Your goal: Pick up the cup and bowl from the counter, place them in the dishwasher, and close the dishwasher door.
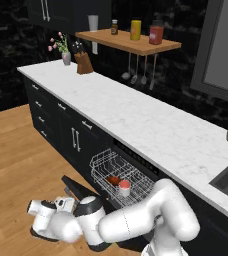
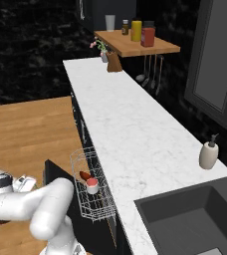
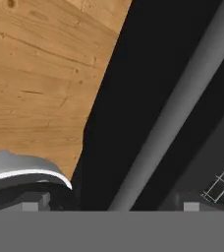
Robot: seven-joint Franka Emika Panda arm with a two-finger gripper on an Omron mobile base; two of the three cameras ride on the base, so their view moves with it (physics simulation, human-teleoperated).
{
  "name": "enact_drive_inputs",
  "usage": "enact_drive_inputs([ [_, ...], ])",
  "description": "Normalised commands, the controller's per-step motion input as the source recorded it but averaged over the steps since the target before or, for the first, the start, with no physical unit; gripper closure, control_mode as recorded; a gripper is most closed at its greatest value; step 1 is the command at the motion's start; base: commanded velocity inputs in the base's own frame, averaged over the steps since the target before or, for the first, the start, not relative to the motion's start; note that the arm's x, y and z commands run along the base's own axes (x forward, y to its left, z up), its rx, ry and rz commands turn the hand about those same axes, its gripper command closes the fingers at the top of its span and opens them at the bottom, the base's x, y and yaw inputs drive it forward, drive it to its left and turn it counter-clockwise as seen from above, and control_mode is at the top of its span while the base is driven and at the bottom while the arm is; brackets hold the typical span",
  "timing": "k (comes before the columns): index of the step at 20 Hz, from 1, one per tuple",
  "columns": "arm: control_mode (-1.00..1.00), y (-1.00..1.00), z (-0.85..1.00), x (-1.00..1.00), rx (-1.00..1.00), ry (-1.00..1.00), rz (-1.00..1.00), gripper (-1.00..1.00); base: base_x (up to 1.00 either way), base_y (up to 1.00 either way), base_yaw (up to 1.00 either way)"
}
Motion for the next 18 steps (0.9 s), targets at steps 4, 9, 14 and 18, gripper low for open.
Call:
enact_drive_inputs([
  [4, -1.0, -0.79, -1.0, -0.54, -0.03, 0.0, 0.0, -1.0, 0.0, 0.0, 0.0],
  [9, -1.0, -0.51, -1.0, 0.09, -0.16, 0.03, -0.1, -1.0, 0.0, 0.0, 0.0],
  [14, -1.0, -0.11, -1.0, 0.51, -0.35, 0.11, -0.09, -1.0, 0.0, 0.0, 0.0],
  [18, -1.0, -0.5, -1.0, 0.9, -0.51, -0.1, -0.13, -1.0, 0.0, 0.0, 0.0],
])
